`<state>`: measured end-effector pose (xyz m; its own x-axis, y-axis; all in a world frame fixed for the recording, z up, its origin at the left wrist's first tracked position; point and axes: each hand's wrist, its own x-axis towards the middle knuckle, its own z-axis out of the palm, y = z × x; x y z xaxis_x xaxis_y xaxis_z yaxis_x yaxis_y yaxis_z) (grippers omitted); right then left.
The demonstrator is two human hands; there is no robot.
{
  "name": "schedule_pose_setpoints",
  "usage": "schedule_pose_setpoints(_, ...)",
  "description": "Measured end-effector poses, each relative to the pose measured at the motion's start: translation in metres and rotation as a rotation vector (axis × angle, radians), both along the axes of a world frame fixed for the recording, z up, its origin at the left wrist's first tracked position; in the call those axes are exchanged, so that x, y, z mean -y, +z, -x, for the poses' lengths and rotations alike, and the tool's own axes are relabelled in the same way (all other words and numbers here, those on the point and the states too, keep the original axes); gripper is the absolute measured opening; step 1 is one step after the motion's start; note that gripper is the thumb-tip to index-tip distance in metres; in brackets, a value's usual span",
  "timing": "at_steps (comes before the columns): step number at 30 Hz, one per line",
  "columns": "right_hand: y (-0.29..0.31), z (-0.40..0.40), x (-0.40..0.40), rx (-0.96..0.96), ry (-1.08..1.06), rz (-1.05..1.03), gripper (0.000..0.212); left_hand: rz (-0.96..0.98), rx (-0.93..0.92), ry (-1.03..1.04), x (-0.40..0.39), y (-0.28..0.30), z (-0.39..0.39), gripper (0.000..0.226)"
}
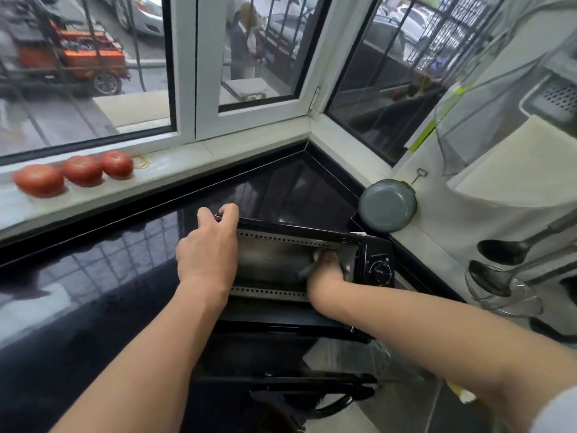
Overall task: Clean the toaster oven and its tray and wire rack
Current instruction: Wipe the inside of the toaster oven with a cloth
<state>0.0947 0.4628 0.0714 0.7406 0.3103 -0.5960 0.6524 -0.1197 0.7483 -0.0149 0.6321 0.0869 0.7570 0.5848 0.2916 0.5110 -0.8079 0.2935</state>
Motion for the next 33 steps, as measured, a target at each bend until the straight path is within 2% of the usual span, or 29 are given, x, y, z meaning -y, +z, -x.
schedule_pose_setpoints(3,0.020,0.021,0.019,-0.004,0.126,0.120,0.043,0.018,-0.018,-0.008,-0.002,0.004,-0.002,0.045)
schedule_pose_setpoints(9,0.067,0.039,0.036,0.106,0.188,0.107,0.046,0.038,-0.110,-0.043,-0.003,0.011,-0.002,0.047)
schedule_pose_setpoints(12,0.064,0.035,0.029,0.109,0.126,0.101,0.049,0.039,-0.127,-0.047,-0.002,0.010,0.000,0.047)
schedule_pose_setpoints(17,0.049,0.033,0.025,0.110,0.181,0.128,0.050,0.043,-0.124,-0.040,-0.002,0.008,0.001,0.046)
schedule_pose_setpoints(19,0.054,0.035,0.037,0.077,0.234,0.070,0.047,0.044,-0.118,-0.043,-0.001,0.008,0.001,0.045)
schedule_pose_setpoints(22,0.068,0.038,0.050,-0.016,0.240,-0.134,0.036,0.040,-0.117,-0.030,0.003,0.008,0.006,0.048)
schedule_pose_setpoints(25,0.083,0.061,0.054,-0.201,0.055,-0.381,0.033,0.035,-0.110,-0.031,0.006,0.008,0.013,0.048)
schedule_pose_setpoints(29,0.094,0.094,0.076,-0.491,-0.576,-0.753,0.041,0.030,-0.081,-0.034,0.008,0.008,0.017,0.046)
schedule_pose_setpoints(31,0.094,0.112,0.094,-0.525,-0.756,-0.984,0.037,0.040,-0.075,-0.031,0.009,0.007,0.017,0.046)
schedule_pose_setpoints(33,0.085,0.140,0.102,-0.490,-0.763,-1.137,0.029,0.045,-0.080,-0.029,0.009,0.009,0.016,0.046)
